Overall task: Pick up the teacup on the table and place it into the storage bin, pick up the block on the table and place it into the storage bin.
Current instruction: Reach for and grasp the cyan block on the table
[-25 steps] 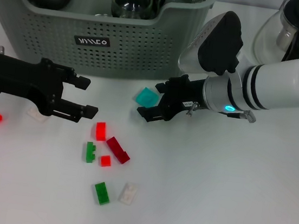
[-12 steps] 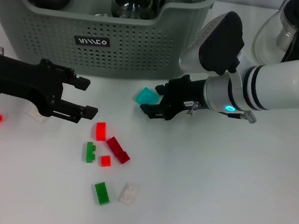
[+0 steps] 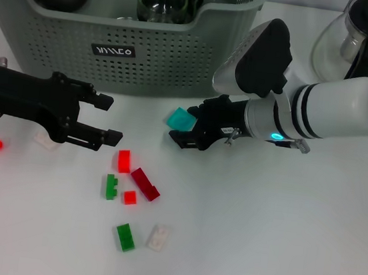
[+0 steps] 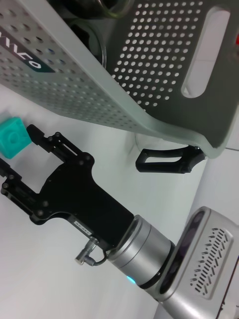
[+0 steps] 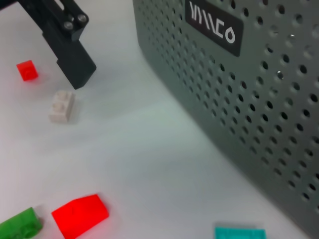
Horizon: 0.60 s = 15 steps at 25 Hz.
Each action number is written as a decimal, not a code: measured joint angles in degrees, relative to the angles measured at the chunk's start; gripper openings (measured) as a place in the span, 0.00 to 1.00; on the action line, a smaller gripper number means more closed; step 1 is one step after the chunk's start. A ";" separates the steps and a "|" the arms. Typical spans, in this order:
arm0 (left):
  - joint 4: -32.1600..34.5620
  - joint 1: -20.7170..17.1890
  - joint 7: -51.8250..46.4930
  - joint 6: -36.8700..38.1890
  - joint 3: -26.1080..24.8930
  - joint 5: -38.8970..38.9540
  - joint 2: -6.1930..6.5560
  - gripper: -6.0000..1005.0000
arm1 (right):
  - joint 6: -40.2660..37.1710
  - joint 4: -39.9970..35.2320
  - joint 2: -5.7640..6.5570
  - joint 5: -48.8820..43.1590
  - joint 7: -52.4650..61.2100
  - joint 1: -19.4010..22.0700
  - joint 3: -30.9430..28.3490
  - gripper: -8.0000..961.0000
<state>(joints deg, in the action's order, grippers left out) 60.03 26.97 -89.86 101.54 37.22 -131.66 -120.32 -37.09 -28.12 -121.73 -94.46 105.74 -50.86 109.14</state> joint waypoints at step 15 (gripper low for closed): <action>-0.01 0.02 0.13 -0.22 0.01 0.00 0.00 0.75 | 0.39 0.11 0.01 0.54 0.00 -0.23 0.28 0.61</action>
<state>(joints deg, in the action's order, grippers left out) 60.03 26.98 -89.73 101.31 37.23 -131.66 -120.32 -36.71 -28.01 -121.73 -93.92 105.74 -51.09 109.42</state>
